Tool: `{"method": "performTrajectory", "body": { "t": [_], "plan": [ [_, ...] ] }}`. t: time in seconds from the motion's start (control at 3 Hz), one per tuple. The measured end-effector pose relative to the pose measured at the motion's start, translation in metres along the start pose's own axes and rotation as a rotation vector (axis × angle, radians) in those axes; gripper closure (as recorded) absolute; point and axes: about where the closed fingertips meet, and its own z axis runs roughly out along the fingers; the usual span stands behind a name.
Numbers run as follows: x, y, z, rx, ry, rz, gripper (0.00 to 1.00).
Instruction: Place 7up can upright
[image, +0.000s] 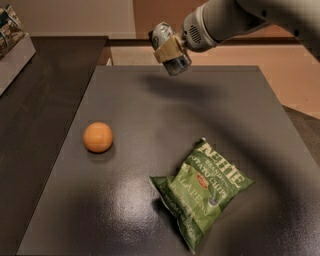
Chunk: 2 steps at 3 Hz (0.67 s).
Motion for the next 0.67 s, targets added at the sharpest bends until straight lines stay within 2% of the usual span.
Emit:
{"method": "performTrajectory", "body": {
  "t": [0.33, 0.67],
  "plan": [
    [0.0058, 0.0015, 0.0041, -0.016, -0.021, -0.001, 1.0],
    [0.0138, 0.0013, 0.0115, -0.042, -0.095, -0.007, 1.0]
  ]
}}
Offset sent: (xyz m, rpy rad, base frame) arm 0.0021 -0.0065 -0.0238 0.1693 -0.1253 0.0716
